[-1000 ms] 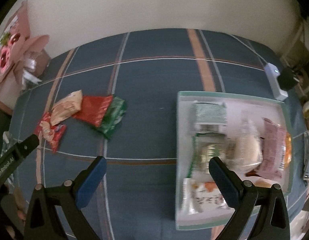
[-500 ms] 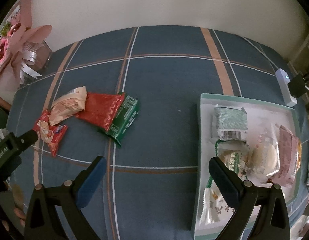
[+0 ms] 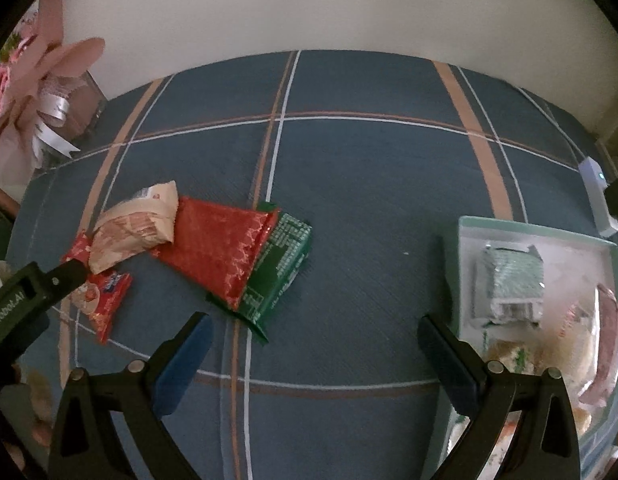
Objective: Organize snacks
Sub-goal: 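Move both tools toward the red packs on the tablecloth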
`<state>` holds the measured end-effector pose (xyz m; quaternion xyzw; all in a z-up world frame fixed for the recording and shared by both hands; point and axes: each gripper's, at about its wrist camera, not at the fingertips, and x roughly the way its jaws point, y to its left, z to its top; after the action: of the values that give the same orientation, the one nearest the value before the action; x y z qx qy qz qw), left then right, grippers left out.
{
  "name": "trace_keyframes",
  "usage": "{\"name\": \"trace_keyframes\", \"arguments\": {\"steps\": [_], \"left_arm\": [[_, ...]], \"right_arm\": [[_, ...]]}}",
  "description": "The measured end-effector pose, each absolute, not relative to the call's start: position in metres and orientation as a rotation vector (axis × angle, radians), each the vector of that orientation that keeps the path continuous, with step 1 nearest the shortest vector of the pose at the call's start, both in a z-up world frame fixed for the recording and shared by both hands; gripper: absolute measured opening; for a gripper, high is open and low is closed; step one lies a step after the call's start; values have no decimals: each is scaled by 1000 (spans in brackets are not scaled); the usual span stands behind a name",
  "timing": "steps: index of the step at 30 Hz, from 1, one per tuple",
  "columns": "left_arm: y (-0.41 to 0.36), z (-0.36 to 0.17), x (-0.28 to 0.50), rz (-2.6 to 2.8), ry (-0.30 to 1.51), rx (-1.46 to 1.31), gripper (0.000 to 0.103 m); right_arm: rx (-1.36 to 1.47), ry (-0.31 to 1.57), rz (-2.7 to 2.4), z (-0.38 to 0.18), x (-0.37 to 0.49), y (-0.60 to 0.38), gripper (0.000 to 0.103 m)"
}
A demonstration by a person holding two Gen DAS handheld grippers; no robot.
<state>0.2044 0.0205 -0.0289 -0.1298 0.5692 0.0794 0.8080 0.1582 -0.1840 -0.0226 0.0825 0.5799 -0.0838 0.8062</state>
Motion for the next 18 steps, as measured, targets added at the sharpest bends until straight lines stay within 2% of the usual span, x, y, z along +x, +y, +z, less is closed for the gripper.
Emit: {"name": "trace_keyframes", "arguments": {"steps": [18], "left_arm": [[22,-42,222,184,1183,-278,102]], "right_arm": [[154,1162,-266,-23,233,-204,103]]}}
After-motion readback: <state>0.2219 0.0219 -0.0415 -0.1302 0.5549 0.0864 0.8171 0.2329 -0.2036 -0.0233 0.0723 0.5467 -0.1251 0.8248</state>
